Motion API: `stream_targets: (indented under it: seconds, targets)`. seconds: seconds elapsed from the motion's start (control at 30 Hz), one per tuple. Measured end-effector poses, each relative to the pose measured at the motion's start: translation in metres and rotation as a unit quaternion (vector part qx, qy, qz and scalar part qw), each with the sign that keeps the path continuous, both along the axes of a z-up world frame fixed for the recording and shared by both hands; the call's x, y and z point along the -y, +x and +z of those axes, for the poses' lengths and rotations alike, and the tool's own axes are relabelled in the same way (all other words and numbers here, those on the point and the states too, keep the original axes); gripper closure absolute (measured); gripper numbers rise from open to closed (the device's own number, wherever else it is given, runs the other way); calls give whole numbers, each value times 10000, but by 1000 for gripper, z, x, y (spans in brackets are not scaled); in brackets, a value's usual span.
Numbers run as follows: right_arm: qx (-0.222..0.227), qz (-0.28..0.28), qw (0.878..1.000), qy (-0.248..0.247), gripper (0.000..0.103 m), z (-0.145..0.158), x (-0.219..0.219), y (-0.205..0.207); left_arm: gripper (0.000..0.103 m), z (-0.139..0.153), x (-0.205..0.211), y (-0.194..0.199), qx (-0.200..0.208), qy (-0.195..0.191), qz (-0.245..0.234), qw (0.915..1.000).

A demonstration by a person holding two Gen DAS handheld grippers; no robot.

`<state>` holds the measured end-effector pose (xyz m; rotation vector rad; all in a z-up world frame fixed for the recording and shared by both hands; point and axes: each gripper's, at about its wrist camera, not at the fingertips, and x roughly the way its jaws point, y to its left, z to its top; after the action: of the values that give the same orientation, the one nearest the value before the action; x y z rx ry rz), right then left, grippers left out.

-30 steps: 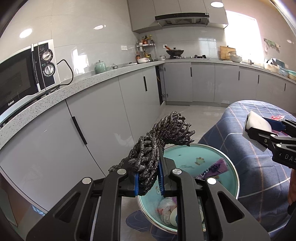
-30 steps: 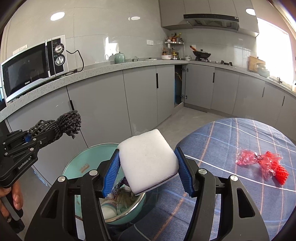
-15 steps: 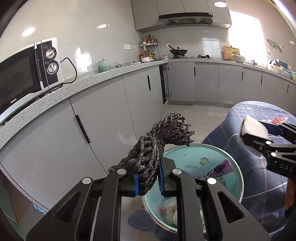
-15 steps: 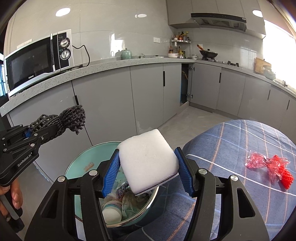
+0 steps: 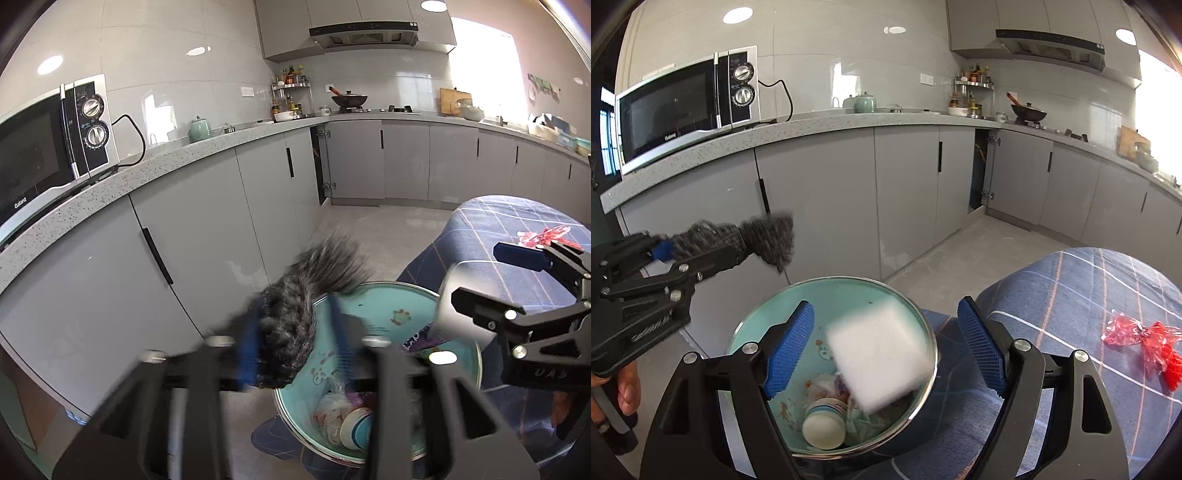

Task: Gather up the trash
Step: 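Carry the black scrubber and white foam block over the teal bin and release both, then move both open tools back over the red net and pink bag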

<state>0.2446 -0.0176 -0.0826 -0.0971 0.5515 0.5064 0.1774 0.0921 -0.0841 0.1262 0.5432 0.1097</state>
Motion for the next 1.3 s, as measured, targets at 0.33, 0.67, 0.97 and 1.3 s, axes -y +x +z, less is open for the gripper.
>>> stream_targets:
  seconds: [0.33,0.67,0.97,1.3]
  targets:
    - [-32,-179,9998,88,23,-4,13,0,32,-5,0,1,-16,14,91,10000]
    - [-19,-207,9997,99,22,-7,14,-2,31,-4,-1,0,14,30,143,9999]
    - [-11,-244,9996,123,21,-8,17,-4,28,-3,-3,0,35,23,165,9999]
    - [65,-424,9991,33,21,-4,36,-10,22,-8,11,4,-34,26,40,10000]
